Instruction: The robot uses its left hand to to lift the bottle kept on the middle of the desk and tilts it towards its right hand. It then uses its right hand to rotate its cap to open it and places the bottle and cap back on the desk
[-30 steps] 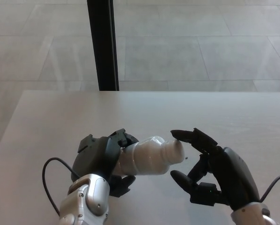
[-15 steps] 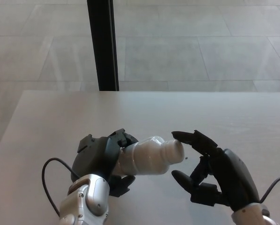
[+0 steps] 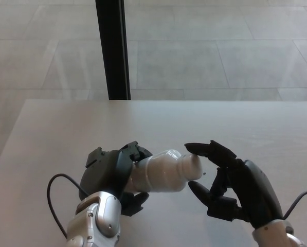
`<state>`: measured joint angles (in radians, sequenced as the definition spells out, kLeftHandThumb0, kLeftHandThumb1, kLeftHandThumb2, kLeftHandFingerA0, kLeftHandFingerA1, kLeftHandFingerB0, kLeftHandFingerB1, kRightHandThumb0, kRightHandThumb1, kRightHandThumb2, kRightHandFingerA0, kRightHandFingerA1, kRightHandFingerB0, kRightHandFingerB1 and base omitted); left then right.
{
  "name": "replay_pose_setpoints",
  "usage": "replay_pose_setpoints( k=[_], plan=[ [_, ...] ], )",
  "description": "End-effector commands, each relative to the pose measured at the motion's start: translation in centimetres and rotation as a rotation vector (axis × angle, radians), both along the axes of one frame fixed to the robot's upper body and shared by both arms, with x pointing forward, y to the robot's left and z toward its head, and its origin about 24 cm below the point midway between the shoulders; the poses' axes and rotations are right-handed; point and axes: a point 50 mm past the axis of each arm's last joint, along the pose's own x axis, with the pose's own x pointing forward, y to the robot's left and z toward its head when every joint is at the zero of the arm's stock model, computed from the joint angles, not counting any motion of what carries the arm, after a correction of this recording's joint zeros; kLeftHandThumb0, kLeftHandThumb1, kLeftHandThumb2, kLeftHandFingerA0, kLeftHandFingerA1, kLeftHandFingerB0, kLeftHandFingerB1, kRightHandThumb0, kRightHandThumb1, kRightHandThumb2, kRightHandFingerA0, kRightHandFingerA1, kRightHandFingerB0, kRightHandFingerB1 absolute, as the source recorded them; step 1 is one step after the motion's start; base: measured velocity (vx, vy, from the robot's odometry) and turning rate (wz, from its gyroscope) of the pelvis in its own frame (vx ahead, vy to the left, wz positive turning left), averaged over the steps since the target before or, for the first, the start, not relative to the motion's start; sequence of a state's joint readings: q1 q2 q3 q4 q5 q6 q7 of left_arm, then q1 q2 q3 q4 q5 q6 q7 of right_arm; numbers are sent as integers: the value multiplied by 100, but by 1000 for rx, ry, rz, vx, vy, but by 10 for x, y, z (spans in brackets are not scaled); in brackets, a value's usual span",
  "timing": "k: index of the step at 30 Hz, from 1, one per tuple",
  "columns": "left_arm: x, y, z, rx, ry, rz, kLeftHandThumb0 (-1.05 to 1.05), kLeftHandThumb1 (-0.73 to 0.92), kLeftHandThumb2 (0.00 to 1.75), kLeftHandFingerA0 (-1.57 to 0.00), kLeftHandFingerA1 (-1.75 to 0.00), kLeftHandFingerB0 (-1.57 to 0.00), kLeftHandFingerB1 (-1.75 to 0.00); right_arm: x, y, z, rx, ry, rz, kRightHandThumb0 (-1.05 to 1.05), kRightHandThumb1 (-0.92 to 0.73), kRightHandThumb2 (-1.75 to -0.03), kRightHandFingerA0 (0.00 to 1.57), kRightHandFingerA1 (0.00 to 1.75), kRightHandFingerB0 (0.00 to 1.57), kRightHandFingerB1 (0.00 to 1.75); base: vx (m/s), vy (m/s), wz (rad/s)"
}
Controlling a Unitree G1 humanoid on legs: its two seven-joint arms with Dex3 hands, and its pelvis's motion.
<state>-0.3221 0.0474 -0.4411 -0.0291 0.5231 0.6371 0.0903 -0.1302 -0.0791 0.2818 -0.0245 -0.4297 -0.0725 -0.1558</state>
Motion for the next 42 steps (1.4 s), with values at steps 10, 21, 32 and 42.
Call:
replay_pose_setpoints(
  k=[10, 21, 32, 42],
  plan=[
    [1, 0, -1, 26, -18, 6, -2, 71, 71, -74, -107, -63, -70, 0, -1, 1, -27, -28, 22, -36, -54, -98, 118, 134, 80, 84, 0, 0, 0],
    [1, 3, -2, 11, -45, 9, 0, 74, 73, -79, -152, -75, -99, 0, -7, -5, -9, 17, 21, -28, -62, -80, 92, 164, 88, 91, 0, 0, 0],
    [-1, 4, -4, -3, -41, 16, 1, 70, 76, -77, -143, -70, -80, 0, -9, -3, -2, -26, 25, -22, -58, -86, 94, 161, 87, 97, 0, 0, 0],
    [-1, 3, -6, 6, -36, 15, 0, 75, 72, -80, -147, -74, -93, 0, -8, 3, -34, -207, 42, -21, -54, -101, 93, 160, 85, 106, 0, 0, 0]
  ],
)
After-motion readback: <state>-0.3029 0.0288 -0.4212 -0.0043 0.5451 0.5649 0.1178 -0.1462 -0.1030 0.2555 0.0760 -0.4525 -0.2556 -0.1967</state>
